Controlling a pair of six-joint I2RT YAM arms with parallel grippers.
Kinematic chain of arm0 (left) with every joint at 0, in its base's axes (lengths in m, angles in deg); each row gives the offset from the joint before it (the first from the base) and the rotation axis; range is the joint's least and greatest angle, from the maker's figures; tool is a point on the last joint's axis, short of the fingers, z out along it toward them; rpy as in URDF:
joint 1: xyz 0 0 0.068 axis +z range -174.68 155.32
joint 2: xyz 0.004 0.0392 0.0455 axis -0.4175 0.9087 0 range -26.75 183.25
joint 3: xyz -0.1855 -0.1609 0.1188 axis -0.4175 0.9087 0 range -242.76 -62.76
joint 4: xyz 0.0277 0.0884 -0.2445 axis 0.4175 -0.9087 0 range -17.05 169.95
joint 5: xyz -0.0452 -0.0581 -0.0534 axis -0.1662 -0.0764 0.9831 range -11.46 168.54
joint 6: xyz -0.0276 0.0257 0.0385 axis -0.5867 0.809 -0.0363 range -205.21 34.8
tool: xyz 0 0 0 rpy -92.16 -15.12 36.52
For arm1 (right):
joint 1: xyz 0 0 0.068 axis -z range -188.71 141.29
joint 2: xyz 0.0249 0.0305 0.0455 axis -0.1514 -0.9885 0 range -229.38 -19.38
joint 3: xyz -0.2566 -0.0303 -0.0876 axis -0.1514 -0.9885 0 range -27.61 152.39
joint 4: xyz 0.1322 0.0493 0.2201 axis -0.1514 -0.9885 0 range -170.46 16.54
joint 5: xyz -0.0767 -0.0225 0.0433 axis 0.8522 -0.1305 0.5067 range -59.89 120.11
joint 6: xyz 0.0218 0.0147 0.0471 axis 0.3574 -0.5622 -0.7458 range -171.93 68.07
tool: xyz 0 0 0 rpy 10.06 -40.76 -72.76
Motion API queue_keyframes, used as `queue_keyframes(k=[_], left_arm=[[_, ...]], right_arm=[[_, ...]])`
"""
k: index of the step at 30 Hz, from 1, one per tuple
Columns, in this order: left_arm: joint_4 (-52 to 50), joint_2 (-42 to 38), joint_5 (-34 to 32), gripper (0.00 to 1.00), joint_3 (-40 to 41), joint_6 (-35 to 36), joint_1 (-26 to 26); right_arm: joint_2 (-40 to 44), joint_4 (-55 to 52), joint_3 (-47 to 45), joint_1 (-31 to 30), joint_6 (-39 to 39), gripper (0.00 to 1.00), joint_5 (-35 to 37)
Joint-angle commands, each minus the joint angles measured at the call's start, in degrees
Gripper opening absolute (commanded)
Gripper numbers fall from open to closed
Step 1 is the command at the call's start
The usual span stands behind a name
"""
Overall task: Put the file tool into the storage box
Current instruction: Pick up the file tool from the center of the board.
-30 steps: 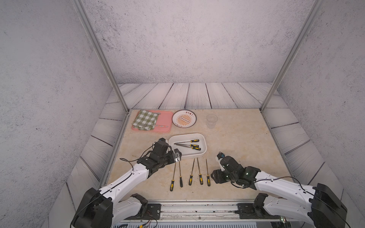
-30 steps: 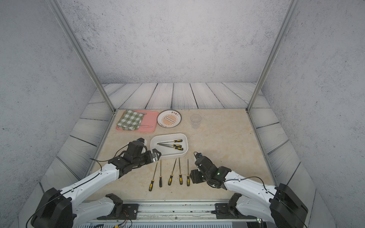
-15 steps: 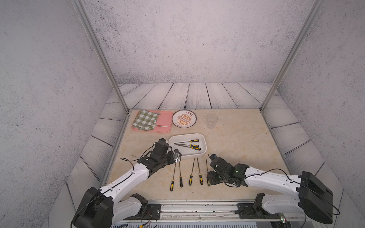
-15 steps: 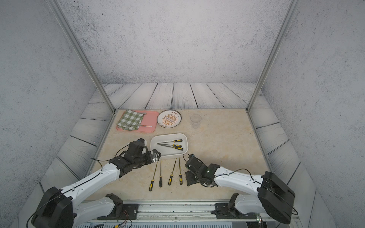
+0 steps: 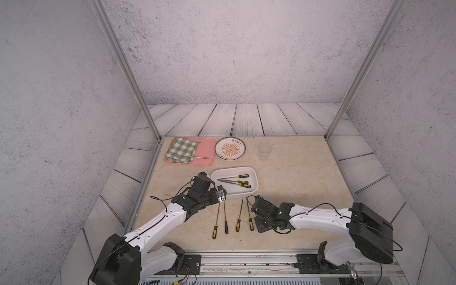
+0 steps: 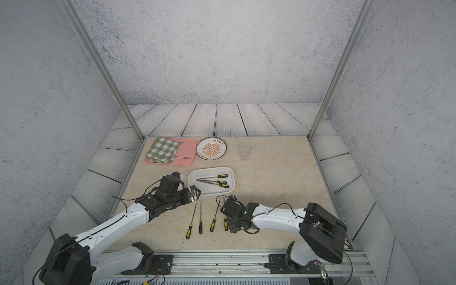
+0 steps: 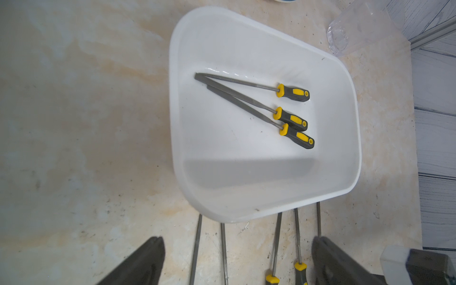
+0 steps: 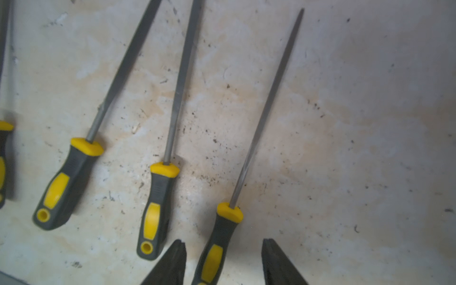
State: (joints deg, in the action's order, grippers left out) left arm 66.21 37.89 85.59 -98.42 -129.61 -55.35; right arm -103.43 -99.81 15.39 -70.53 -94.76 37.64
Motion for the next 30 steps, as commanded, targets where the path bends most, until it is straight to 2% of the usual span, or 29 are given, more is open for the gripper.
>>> queue_keyframes(k=[1, 12, 16, 26, 30], left_arm=[[-1.03, -0.81, -0.62, 0.98, -1.26, 0.55, -0.38], [-1.18, -1.18, -0.54, 0.99, -1.17, 0.48, -0.44], [-1.2, -1.22, -0.5, 0.98, -1.25, 0.47, -0.43], [-1.2, -1.58, -0.37, 0.98, -1.25, 0.28, -0.44], [-1.29, -1.95, -0.63, 0.98, -1.16, 0.23, -0.52]], right_arm=[[-1.04, -2.04, 1.26, -0.49, -0.33, 0.52, 2.22], [-5.25, -0.82, 1.91, -1.06, 0.11, 0.43, 2.67], [-5.95, -0.89, 1.83, -1.28, 0.11, 0.35, 3.23], [1.75, -6.03, 0.0, -1.72, 1.52, 0.17, 6.28], [5.52, -8.58, -0.74, -1.77, 4.55, 0.14, 5.23]])
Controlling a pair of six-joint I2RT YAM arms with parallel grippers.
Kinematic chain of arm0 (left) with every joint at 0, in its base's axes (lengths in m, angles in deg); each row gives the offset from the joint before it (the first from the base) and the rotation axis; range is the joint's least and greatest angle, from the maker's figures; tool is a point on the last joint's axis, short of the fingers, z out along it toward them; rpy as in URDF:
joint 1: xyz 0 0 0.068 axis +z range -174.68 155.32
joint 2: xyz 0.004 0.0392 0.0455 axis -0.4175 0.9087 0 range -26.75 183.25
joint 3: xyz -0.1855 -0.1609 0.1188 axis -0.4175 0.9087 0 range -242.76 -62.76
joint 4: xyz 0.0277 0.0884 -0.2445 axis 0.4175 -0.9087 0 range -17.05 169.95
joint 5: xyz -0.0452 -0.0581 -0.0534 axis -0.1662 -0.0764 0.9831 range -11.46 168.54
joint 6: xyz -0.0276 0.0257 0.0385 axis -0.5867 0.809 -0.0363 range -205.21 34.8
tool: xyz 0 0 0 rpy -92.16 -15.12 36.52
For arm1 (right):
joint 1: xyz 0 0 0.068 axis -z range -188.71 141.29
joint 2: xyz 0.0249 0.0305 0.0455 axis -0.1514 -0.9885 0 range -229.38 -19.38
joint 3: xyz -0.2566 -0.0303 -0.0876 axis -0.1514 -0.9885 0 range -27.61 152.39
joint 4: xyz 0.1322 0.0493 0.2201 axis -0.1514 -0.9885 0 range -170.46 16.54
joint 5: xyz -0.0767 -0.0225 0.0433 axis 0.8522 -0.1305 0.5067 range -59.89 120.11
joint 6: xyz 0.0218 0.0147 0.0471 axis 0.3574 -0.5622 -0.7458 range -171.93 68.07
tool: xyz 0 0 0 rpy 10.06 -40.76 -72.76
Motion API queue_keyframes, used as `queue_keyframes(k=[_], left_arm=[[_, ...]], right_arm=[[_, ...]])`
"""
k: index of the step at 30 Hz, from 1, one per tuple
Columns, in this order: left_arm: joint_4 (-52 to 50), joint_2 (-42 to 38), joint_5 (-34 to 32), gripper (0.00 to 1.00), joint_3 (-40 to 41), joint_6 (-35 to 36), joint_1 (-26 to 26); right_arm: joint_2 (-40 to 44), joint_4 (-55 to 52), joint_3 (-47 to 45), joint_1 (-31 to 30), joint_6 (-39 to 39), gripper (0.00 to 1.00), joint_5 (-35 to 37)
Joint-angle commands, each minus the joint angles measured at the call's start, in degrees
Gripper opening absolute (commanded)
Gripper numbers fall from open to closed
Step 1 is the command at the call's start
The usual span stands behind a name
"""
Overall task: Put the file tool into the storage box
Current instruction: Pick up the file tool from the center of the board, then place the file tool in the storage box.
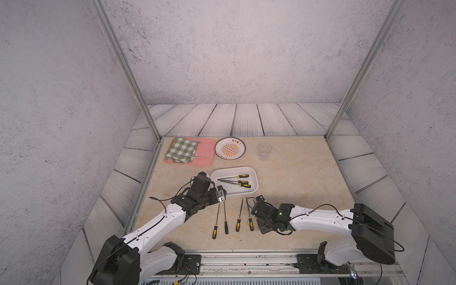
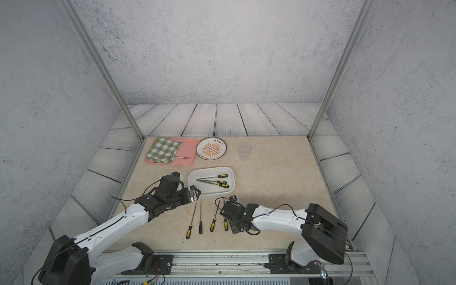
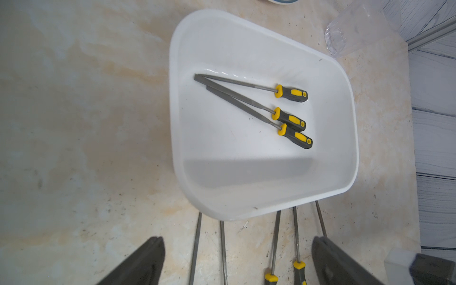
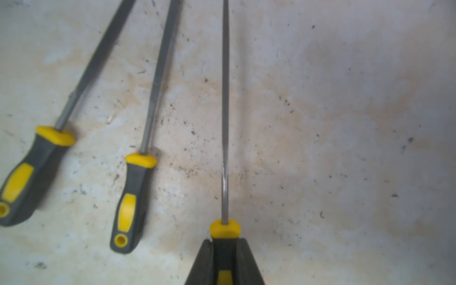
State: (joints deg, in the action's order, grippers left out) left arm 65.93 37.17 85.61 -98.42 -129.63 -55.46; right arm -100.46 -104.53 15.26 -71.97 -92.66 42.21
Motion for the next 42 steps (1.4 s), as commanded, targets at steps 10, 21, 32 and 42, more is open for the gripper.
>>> queue_keyframes(k=[10, 21, 32, 42], left_arm=[[-1.57, -2.86, -1.57, 0.98, -0.99, 0.2, -0.44], [-1.26, -3.19, -3.0, 0.98, 0.37, 0.44, -0.33], [-0.85, -5.39, -6.43, 0.98, 2.35, -0.5, 0.78], [2.77, -3.48, -2.13, 0.98, 4.9, -0.13, 5.05]], right_arm=[[12.35, -7.12, 0.32, -0.34, 10.44, 0.11, 0.64], [13.45, -6.97, 8.86, -0.24, 28.23, 0.1, 4.86], [8.31, 2.88, 18.59, 5.95, 51.79, 0.07, -4.34], [-5.15, 6.99, 27.78, 18.08, 65.88, 0.04, -23.91]])
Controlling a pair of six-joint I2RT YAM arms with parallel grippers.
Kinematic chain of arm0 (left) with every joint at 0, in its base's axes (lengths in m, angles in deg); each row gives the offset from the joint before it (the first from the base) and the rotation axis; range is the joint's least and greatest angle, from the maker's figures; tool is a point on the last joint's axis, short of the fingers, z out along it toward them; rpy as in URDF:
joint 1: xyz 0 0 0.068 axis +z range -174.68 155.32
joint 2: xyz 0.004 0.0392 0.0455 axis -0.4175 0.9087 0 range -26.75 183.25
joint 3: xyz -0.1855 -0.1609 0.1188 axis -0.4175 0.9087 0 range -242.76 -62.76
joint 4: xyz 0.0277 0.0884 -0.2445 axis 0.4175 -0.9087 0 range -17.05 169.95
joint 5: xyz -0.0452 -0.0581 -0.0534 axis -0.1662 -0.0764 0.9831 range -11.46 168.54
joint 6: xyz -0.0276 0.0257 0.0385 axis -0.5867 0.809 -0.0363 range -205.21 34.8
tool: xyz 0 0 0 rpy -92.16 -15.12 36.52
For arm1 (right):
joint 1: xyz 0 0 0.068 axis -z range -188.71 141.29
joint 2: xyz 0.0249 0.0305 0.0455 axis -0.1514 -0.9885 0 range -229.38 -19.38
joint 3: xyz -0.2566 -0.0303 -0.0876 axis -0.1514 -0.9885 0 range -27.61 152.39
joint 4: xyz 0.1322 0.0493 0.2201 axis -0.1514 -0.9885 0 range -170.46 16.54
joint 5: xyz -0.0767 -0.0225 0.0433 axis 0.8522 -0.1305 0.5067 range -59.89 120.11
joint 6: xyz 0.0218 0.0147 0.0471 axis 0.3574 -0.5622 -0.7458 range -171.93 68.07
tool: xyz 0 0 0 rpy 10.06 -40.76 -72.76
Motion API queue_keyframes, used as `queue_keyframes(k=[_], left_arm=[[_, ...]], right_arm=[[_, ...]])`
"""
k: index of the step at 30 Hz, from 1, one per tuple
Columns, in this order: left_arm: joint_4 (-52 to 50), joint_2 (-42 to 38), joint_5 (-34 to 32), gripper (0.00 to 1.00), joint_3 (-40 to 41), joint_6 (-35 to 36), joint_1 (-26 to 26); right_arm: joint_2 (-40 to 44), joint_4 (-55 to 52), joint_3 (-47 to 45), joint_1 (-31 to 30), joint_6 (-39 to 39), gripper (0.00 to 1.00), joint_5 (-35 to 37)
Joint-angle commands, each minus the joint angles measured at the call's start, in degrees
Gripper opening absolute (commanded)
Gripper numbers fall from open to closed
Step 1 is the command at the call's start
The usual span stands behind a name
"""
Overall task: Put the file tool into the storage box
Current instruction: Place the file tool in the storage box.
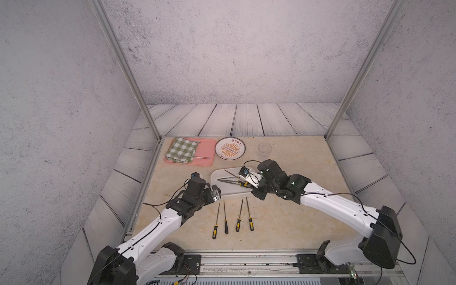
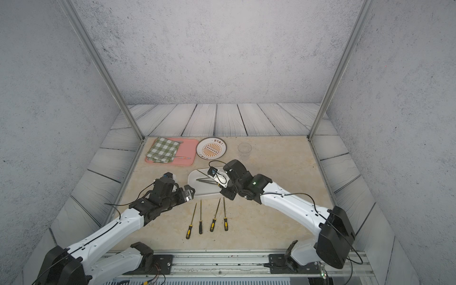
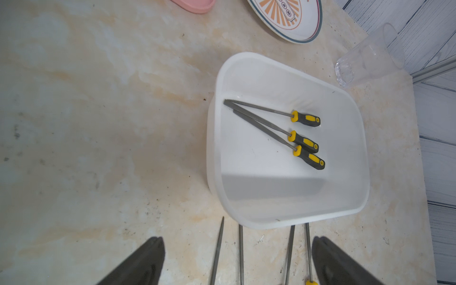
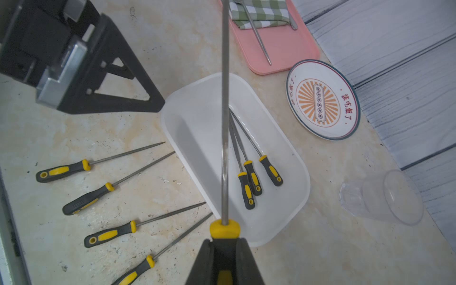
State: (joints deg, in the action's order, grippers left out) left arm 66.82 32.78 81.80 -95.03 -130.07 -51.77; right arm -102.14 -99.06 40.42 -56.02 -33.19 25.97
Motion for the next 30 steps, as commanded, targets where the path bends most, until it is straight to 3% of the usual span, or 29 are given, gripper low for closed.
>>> queue_keyframes(k=[1, 6, 14, 30], left_arm=[[2.29, 1.44, 2.23, 0.98, 1.76, 0.37, 1.8], [3.16, 2.64, 3.04, 0.98, 2.93, 0.83, 2.3], [3.55, 3.26, 2.91, 0.98, 3.83, 2.01, 3.09], [2.59, 2.61, 3.49, 0.99, 3.18, 2.36, 3.71]], right_arm=[[-5.47, 1.52, 3.74, 3.0, 7.59, 0.04, -8.15], [-13.82, 2.65, 6.46, 5.44, 14.57, 0.01, -9.56], [-23.74, 3.31, 8.68, 5.54, 21.47, 0.01, -4.45], [-26.16, 5.98, 6.77, 5.14, 27.03, 0.01, -1.41]])
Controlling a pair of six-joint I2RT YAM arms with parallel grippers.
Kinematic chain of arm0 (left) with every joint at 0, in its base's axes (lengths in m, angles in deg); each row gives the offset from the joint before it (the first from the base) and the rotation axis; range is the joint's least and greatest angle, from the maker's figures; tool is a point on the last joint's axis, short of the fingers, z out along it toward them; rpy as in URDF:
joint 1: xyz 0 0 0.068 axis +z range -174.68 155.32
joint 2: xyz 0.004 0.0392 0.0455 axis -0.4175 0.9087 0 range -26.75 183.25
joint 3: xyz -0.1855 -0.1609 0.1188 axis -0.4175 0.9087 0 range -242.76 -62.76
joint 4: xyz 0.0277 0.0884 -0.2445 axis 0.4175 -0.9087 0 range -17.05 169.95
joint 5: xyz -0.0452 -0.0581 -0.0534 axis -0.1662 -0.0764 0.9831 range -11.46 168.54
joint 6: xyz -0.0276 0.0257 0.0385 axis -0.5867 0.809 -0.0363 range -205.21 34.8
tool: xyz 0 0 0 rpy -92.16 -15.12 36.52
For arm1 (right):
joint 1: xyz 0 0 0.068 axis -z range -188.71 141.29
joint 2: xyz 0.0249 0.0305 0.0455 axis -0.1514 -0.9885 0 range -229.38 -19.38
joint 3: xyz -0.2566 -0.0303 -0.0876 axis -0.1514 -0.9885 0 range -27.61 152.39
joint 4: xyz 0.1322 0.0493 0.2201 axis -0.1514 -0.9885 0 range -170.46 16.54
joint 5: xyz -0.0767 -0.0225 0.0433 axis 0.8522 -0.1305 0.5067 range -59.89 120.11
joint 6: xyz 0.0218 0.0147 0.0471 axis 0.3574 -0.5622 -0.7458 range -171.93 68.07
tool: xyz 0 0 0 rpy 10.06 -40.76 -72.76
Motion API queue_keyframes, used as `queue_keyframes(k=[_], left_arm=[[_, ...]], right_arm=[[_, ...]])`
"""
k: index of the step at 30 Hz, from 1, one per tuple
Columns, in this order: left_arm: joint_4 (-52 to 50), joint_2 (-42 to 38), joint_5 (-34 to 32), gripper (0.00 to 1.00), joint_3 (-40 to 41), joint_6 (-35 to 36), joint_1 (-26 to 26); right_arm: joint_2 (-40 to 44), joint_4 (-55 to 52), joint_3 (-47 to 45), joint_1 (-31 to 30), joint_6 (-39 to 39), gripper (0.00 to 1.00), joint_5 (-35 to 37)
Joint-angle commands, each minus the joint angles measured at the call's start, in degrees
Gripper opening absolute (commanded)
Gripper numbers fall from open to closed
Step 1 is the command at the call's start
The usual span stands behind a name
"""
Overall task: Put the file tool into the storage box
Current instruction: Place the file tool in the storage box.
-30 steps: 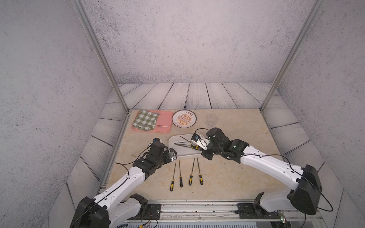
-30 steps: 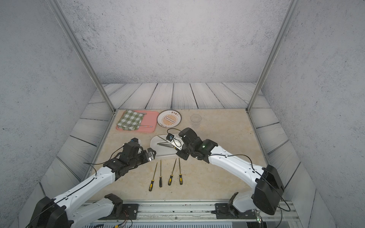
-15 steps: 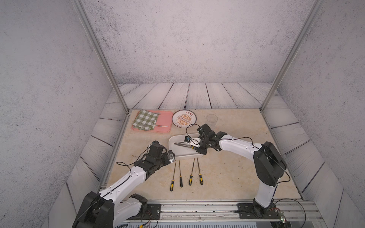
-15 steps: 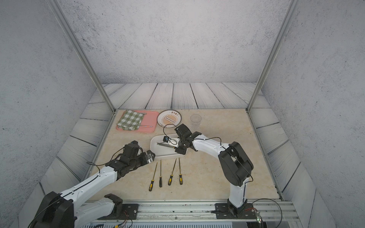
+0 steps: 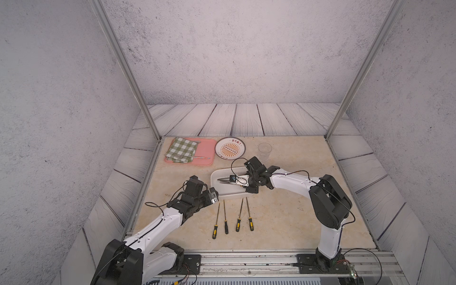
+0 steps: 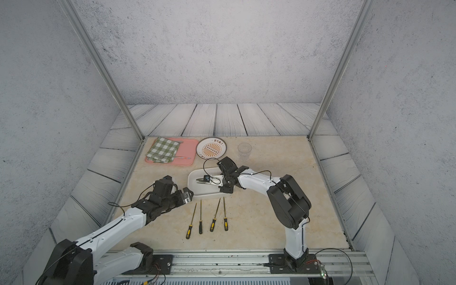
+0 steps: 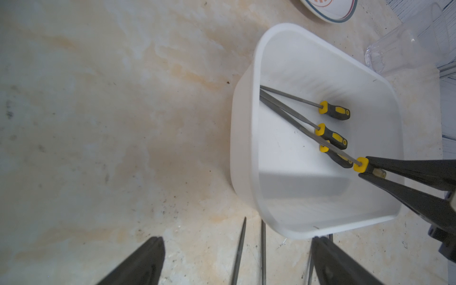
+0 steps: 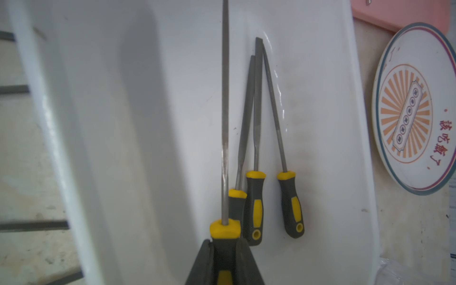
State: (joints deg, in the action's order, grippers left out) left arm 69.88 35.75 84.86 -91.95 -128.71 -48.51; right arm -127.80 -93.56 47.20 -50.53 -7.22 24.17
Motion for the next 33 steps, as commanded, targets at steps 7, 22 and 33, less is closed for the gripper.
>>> queue_keyframes(k=[7, 22, 33], left_arm=[[-1.35, -1.06, 0.45, 0.99, -0.6, 1.04, 0.46], [-3.7, -2.07, 1.49, 0.98, -2.01, 1.15, 0.5], [-4.35, -2.38, 4.54, 0.98, -2.37, 1.12, 0.46]], right_arm=[[-0.47, -2.13, 1.29, -0.73, -0.04, 0.15, -2.22], [3.49, -2.74, 2.24, -1.17, -4.73, 0.42, -2.92], [13.64, 5.11, -1.61, -2.25, -28.98, 0.44, 14.01]])
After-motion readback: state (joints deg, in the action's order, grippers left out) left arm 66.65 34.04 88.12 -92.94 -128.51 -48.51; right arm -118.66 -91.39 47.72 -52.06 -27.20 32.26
